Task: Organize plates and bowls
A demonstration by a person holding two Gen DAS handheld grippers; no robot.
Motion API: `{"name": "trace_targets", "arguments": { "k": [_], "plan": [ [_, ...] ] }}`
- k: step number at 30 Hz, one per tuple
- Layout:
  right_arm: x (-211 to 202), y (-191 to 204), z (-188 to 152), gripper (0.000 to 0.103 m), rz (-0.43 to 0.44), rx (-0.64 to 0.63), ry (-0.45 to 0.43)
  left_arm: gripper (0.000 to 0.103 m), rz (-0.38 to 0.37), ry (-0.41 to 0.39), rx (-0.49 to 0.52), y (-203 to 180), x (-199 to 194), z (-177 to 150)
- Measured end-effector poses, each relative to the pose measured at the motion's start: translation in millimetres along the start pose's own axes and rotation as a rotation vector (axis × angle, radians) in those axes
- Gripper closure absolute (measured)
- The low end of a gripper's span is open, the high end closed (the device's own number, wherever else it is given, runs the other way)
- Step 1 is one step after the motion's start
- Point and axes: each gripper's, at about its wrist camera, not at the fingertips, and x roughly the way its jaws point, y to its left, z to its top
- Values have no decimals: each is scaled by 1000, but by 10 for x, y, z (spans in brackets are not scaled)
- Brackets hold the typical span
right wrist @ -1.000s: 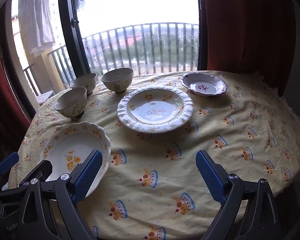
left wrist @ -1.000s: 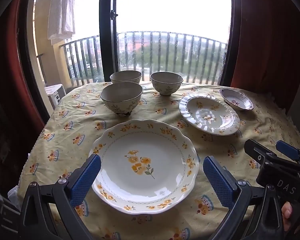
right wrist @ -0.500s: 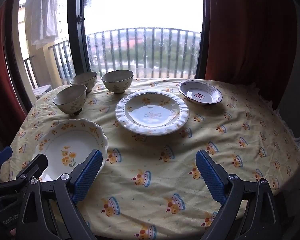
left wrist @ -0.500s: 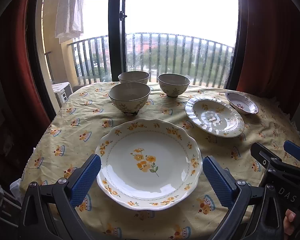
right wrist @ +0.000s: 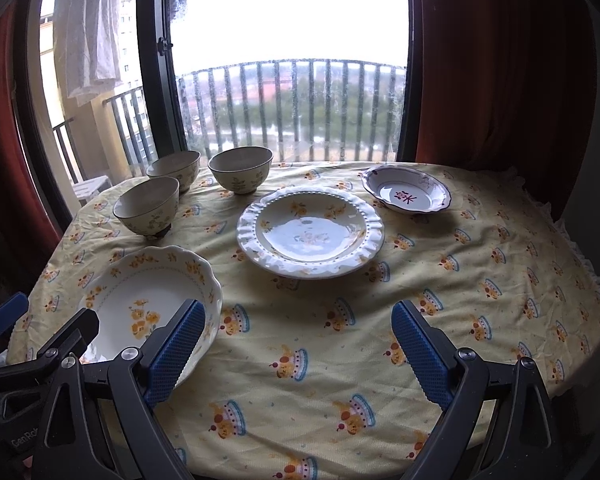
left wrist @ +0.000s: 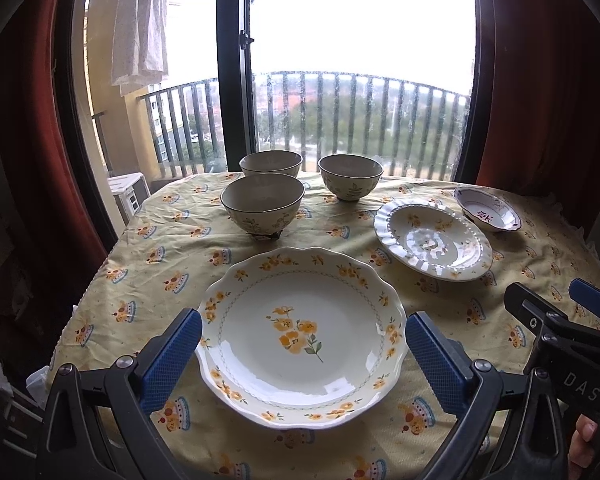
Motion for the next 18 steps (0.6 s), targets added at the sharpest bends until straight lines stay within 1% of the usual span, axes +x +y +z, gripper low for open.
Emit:
{"name": "trace_targets", "arguments": {
  "k": [18],
  "plan": [
    [17, 37, 4, 7, -15, -23, 2, 1, -2, -5, -13, 0, 12, 0]
  ]
}}
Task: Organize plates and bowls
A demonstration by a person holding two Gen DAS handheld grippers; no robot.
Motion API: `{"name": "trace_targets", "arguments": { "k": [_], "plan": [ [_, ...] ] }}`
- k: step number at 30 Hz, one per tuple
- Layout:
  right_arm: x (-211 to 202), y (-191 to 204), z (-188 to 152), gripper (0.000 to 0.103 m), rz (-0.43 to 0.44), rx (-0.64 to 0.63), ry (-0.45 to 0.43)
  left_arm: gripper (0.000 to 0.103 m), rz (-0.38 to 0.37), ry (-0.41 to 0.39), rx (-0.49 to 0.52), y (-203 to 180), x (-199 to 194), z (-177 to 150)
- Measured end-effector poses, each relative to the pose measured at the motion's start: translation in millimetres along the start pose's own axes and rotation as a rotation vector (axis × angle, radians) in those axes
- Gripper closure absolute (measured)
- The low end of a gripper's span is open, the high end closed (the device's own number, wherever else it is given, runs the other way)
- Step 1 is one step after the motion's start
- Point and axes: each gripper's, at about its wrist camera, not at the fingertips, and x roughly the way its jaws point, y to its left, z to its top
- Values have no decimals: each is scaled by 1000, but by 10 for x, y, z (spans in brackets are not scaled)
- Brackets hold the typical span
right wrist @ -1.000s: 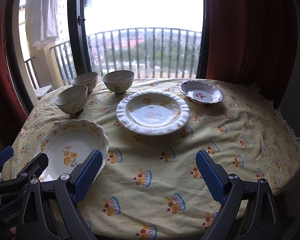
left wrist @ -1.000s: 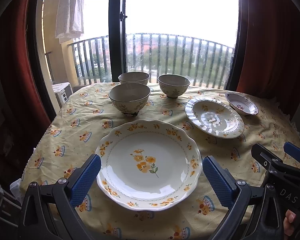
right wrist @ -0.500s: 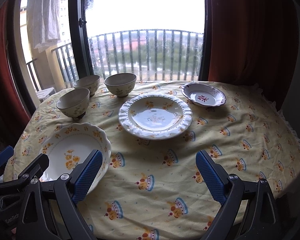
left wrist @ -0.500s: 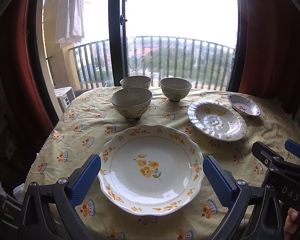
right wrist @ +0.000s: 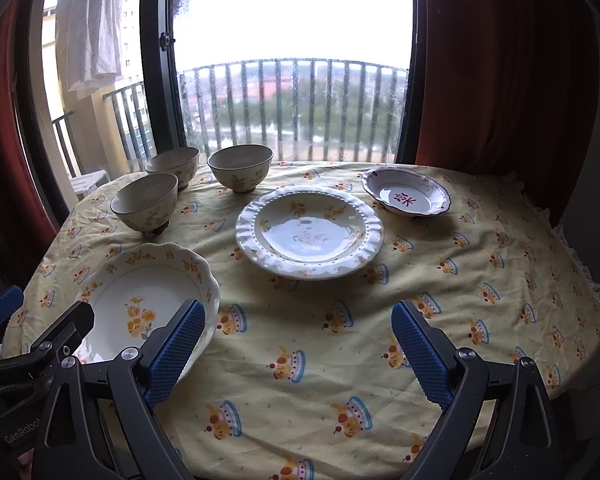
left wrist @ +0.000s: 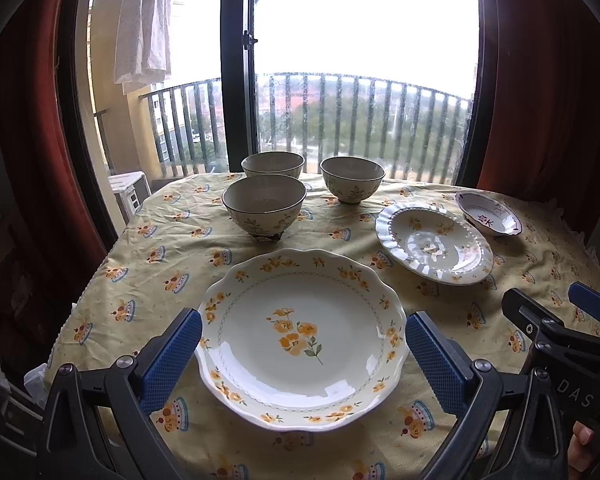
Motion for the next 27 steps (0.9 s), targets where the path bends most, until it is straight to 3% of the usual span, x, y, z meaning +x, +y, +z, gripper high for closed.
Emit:
{"name": "trace_targets", "arguments": {
  "k": [27],
  "plan": [
    [-33, -24, -27, 7, -14, 8, 3, 1, -6, -3, 4, -23, -40, -46]
  ]
}}
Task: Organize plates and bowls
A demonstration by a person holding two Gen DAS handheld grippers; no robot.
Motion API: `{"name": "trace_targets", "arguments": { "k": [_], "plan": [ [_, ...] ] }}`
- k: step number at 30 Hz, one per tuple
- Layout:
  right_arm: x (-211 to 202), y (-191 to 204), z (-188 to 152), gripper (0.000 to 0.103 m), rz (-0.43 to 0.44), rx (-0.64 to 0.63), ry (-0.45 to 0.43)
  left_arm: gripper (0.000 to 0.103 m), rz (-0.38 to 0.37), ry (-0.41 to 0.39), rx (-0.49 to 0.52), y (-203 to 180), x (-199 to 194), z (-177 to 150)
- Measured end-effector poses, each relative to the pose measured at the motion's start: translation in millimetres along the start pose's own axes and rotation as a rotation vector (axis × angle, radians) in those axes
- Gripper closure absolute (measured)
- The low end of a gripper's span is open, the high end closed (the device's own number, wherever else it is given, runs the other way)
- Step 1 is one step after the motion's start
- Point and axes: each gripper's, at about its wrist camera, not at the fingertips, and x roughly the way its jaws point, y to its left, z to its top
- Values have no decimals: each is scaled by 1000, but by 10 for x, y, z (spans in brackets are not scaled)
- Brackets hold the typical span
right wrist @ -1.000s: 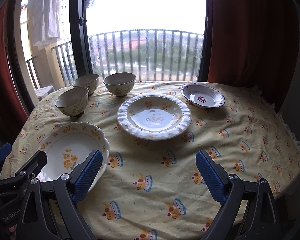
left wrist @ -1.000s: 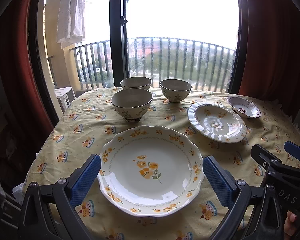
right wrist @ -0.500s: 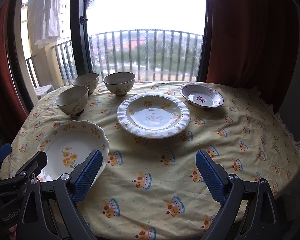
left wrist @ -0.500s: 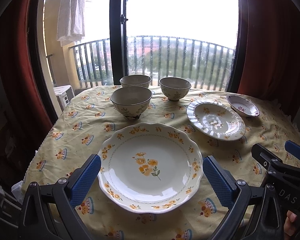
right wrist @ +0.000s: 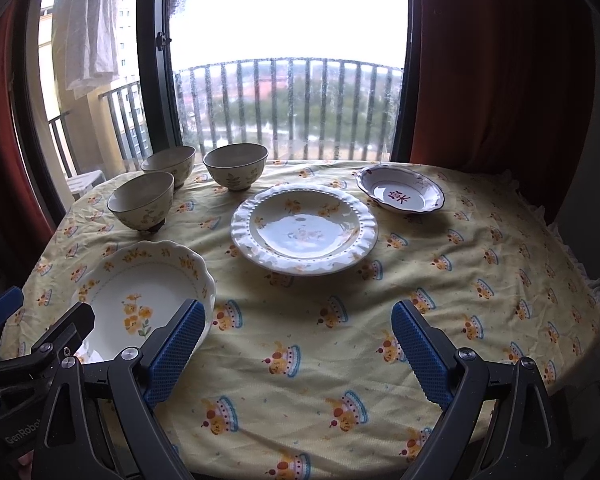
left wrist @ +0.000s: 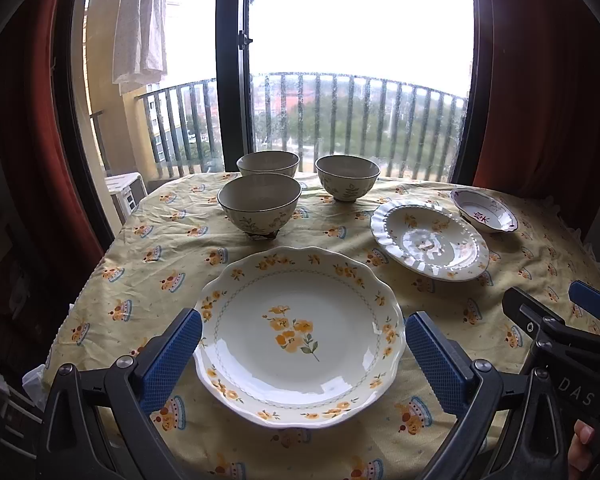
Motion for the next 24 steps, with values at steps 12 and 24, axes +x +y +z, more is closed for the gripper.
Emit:
{"name": "trace_targets", "arguments": {
  "k": [12, 24],
  "plan": [
    [26, 9, 12, 7, -3, 1, 7, 1, 1, 18, 5, 26, 49, 41],
    [215, 178, 151, 8, 58, 17, 34, 1, 46, 55, 39, 209, 243, 162]
  ]
}}
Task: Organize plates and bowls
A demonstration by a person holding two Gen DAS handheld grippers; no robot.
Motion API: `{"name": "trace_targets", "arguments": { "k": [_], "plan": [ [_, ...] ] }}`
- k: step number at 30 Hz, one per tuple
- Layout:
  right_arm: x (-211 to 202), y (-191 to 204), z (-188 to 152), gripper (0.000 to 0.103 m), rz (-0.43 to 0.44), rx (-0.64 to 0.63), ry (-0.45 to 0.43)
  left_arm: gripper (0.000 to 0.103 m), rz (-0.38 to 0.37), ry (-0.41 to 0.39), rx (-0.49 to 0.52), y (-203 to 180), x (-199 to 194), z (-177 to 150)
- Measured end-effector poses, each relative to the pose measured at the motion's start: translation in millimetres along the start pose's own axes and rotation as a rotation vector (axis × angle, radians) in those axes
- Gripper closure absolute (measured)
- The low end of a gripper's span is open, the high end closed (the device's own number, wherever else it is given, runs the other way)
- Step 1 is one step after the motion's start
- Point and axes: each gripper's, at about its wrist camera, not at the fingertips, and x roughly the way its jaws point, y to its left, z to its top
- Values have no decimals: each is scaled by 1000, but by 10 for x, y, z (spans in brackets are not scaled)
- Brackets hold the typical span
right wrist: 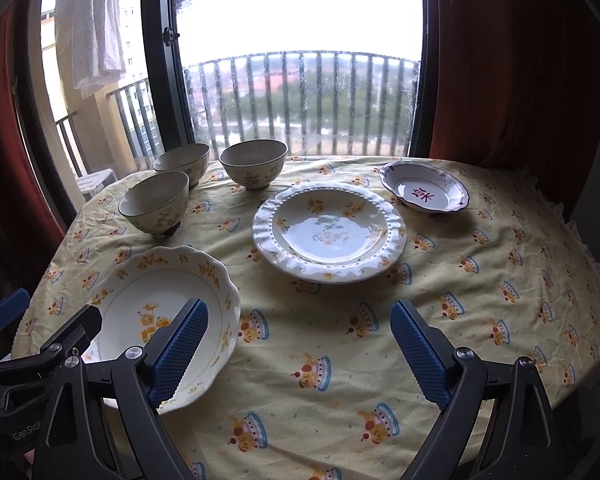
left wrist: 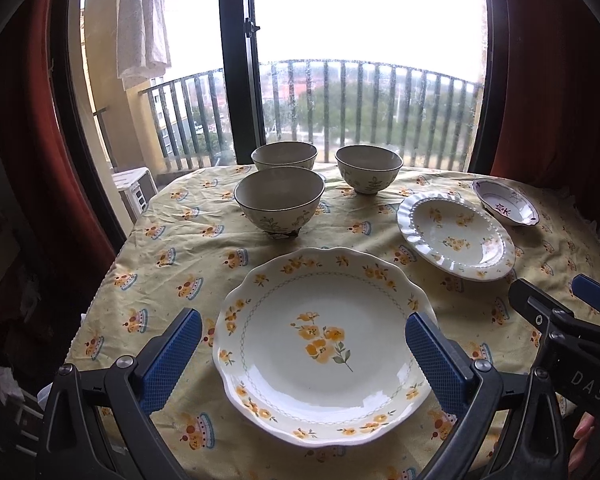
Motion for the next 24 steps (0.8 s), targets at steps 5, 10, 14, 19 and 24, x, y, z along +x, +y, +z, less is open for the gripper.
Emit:
{"name": "trace_targets", "arguments": {
  "k": [5, 10, 14, 19, 24],
  "plan": [
    [329, 158, 145, 10, 72, 57, 86, 10, 19, 24, 55, 119, 219, 67],
    [643, 449, 195, 11, 62, 59, 150, 12, -26, 100, 8, 339, 520, 116],
    [847, 638, 193, 12, 43, 42, 196, 20, -54, 189, -24, 462, 807, 97],
    [1087, 806, 156, 12, -20, 16, 257, 26, -82, 288, -6, 515, 1073, 61],
    [1247, 836, 79, 12, -69, 36, 328, 29, -112, 331, 74, 496, 1205, 42]
  ]
}}
